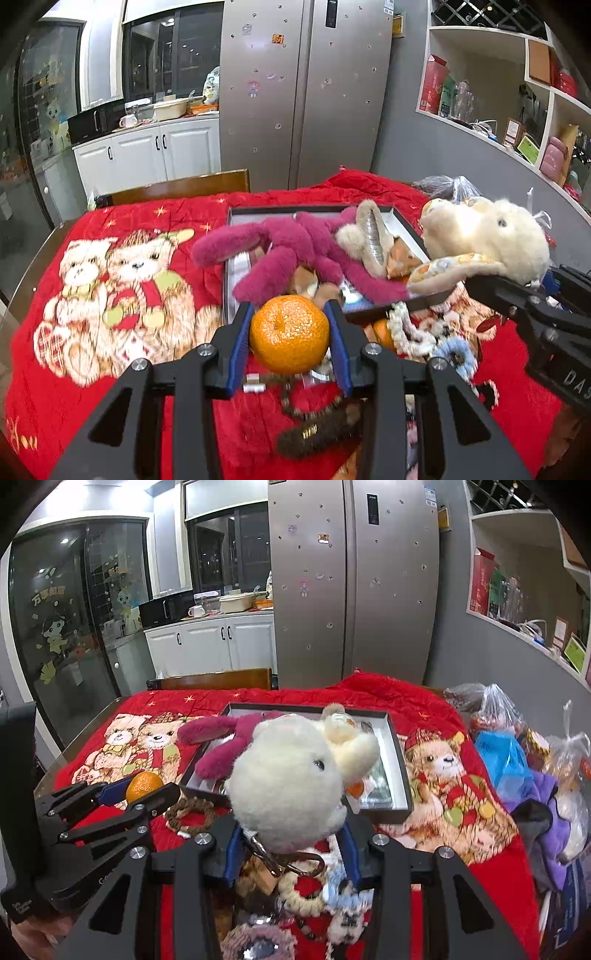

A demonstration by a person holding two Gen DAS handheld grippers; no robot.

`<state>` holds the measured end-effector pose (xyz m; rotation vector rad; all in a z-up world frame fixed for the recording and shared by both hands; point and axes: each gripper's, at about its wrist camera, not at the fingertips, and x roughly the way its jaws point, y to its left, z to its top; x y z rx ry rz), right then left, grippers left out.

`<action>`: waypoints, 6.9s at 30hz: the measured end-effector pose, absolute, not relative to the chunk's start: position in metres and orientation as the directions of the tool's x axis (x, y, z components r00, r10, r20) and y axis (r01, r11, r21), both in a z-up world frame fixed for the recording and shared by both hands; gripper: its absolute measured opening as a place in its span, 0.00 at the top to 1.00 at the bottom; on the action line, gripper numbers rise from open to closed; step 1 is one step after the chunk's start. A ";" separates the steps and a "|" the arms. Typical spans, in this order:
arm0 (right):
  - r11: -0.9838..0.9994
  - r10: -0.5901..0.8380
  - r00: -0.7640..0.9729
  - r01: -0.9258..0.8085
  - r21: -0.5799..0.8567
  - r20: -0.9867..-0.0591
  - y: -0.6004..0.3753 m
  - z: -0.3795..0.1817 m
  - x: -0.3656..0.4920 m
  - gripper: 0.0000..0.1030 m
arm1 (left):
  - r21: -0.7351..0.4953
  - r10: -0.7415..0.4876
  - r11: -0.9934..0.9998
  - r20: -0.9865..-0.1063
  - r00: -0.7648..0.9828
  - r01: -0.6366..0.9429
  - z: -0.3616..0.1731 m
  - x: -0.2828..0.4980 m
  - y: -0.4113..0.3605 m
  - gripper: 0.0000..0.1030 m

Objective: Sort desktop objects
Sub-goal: 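Lift and carry the orange in left gripper while right gripper carries the bunny to the box, then open left gripper over the box while right gripper releases the bunny into it, then withdraw both grippers from the box back toward the pile, then move left gripper to a gold candy while right gripper approaches the black scrunchie, then close left gripper on the gold pyramid candy while right gripper closes on the black lace scrunchie, then lift and carry the candy in left gripper while right gripper carries the scrunchie over the box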

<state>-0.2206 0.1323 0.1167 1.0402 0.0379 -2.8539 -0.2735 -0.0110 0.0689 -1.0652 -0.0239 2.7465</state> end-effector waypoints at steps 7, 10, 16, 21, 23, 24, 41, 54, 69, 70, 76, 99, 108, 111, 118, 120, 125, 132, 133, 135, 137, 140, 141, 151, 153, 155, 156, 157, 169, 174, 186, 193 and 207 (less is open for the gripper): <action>-0.992 -0.066 -0.748 0.120 -0.037 -0.660 0.126 0.117 -0.263 0.58 | -0.101 0.193 -0.980 -0.669 -0.718 -0.169 0.069 -0.328 -0.004 0.62; -0.991 -0.067 -0.739 0.129 -0.043 -0.671 0.123 0.112 -0.281 0.58 | -0.117 0.192 -0.981 -0.680 -0.708 -0.154 0.064 -0.353 -0.002 0.62; -0.988 -0.068 -0.731 0.144 -0.056 -0.679 0.117 0.101 -0.310 0.58 | -0.122 0.197 -0.980 -0.695 -0.691 -0.157 0.046 -0.386 0.004 0.62; -0.987 -0.063 -0.713 0.146 -0.060 -0.698 0.118 0.086 -0.331 0.58 | -0.135 0.211 -0.977 -0.706 -0.676 -0.164 0.027 -0.405 0.004 0.62; -0.988 -0.063 -0.704 0.146 -0.057 -0.707 0.120 0.079 -0.337 0.58 | -0.137 0.217 -0.976 -0.710 -0.670 -0.171 0.021 -0.411 0.005 0.62; -0.988 -0.065 -0.700 0.145 -0.053 -0.711 0.121 0.076 -0.339 0.58 | -0.134 0.215 -0.976 -0.712 -0.668 -0.172 0.018 -0.414 0.006 0.62; -0.988 -0.029 -0.667 0.133 -0.081 -0.745 0.116 0.050 -0.357 0.58 | -0.095 0.193 -0.979 -0.724 -0.662 -0.182 0.002 -0.423 0.011 0.61; -0.995 -0.003 -0.701 0.071 -0.066 -0.713 0.130 0.062 -0.358 0.27 | -0.111 0.166 -0.986 -0.681 -0.714 -0.124 0.020 -0.417 -0.008 0.18; -0.994 0.021 -0.725 0.055 -0.089 -0.689 0.135 0.068 -0.356 0.26 | -0.081 0.157 -0.987 -0.681 -0.715 -0.139 0.023 -0.412 -0.003 0.18; -0.994 0.022 -0.725 0.055 -0.090 -0.689 0.134 0.068 -0.355 0.26 | -0.079 0.155 -0.987 -0.682 -0.714 -0.139 0.022 -0.413 -0.003 0.18; -0.993 0.032 -0.720 0.055 -0.102 -0.693 0.133 0.066 -0.356 0.26 | -0.070 0.145 -0.989 -0.689 -0.710 -0.134 0.019 -0.413 -0.002 0.18; -0.999 0.031 -0.822 0.000 -0.054 -0.568 0.139 0.141 -0.277 0.25 | -0.100 0.186 -0.983 -0.566 -0.803 -0.157 0.115 -0.308 -0.024 0.15; -0.995 0.090 -0.872 -0.056 -0.085 -0.481 0.142 0.169 -0.187 0.21 | -0.066 0.175 -0.984 -0.504 -0.846 -0.164 0.141 -0.208 -0.045 0.05; -0.995 0.088 -0.879 -0.060 -0.076 -0.469 0.144 0.167 -0.163 0.20 | -0.087 0.194 -0.981 -0.522 -0.831 -0.174 0.127 -0.184 -0.047 0.05; -0.999 0.052 -0.863 -0.041 -0.033 -0.503 0.149 0.129 -0.129 0.20 | -0.145 0.245 -0.970 -0.619 -0.747 -0.198 0.048 -0.153 -0.037 0.05; -0.999 0.043 -0.850 -0.037 -0.023 -0.525 0.154 0.113 -0.126 0.20 | -0.171 0.267 -0.964 -0.643 -0.718 -0.205 0.031 -0.153 -0.031 0.05; -0.998 0.052 -0.817 -0.053 -0.014 -0.575 0.170 0.076 -0.127 0.20 | -0.153 0.272 -0.961 -0.684 -0.677 -0.232 0.000 -0.154 -0.011 0.06; -0.991 0.133 -0.782 -0.113 -0.070 -0.609 0.190 0.042 -0.128 0.20 | -0.126 0.261 -0.961 -0.713 -0.651 -0.247 -0.020 -0.161 0.006 0.06; -0.991 0.133 -0.775 -0.113 -0.071 -0.618 0.193 0.036 -0.128 0.20 | -0.122 0.259 -0.961 -0.716 -0.648 -0.249 -0.021 -0.162 0.006 0.06; -0.992 0.123 -0.760 -0.115 -0.054 -0.639 0.200 0.025 -0.129 0.20 | -0.110 0.249 -0.962 -0.726 -0.641 -0.249 -0.026 -0.165 0.008 0.06; -0.992 0.115 -0.748 -0.121 -0.036 -0.654 0.206 0.015 -0.131 0.20 | -0.093 0.240 -0.962 -0.734 -0.636 -0.256 -0.031 -0.168 0.012 0.06; -0.990 0.116 -0.721 -0.136 -0.024 -0.683 0.215 -0.001 -0.135 0.20 | -0.082 0.234 -0.961 -0.746 -0.623 -0.263 -0.037 -0.172 0.016 0.06; -0.990 0.113 -0.713 -0.141 -0.017 -0.692 0.217 -0.006 -0.137 0.20 | -0.085 0.236 -0.961 -0.750 -0.618 -0.264 -0.039 -0.173 0.017 0.06; -0.988 0.084 -0.634 -0.155 0.020 -0.768 0.225 -0.031 -0.150 0.20 | -0.100 0.231 -0.961 -0.799 -0.556 -0.257 -0.054 -0.190 0.020 0.06; -0.988 0.092 -0.628 -0.154 0.008 -0.773 0.223 -0.033 -0.150 0.20 | -0.104 0.234 -0.961 -0.798 -0.556 -0.256 -0.054 -0.190 0.020 0.06; -0.989 0.093 -0.627 -0.151 0.003 -0.774 0.223 -0.032 -0.150 0.20 | -0.105 0.234 -0.962 -0.796 -0.558 -0.252 -0.054 -0.189 0.019 0.07; -0.989 0.092 -0.625 -0.150 0.003 -0.775 0.223 -0.032 -0.150 0.20 | -0.105 0.233 -0.962 -0.796 -0.559 -0.251 -0.054 -0.189 0.019 0.08; -0.989 0.092 -0.626 -0.150 0.003 -0.775 0.222 -0.032 -0.150 0.20 | -0.103 0.230 -0.963 -0.795 -0.561 -0.249 -0.054 -0.189 0.019 0.09; -0.987 0.062 -0.642 -0.154 0.050 -0.764 0.229 -0.031 -0.148 0.87 | -0.119 0.196 -0.979 -0.776 -0.600 -0.165 -0.050 -0.186 0.001 0.54; -0.982 0.038 -0.651 -0.164 0.091 -0.759 0.233 -0.029 -0.145 0.88 | -0.134 0.209 -0.977 -0.767 -0.607 -0.167 -0.048 -0.182 -0.003 0.54; -0.986 0.048 -0.711 -0.145 0.080 -0.702 0.221 0.012 -0.121 0.88 | -0.116 0.221 -0.973 -0.722 -0.656 -0.200 -0.023 -0.159 0.001 0.54; -0.994 0.003 -0.747 -0.077 0.082 -0.665 0.199 0.041 -0.109 0.88 | -0.113 0.229 -0.971 -0.697 -0.679 -0.212 -0.004 -0.146 0.003 0.54; -0.996 -0.066 -0.775 0.012 0.090 -0.628 0.173 0.067 -0.100 0.88 | -0.065 0.179 -0.981 -0.678 -0.713 -0.184 0.017 -0.138 -0.002 0.54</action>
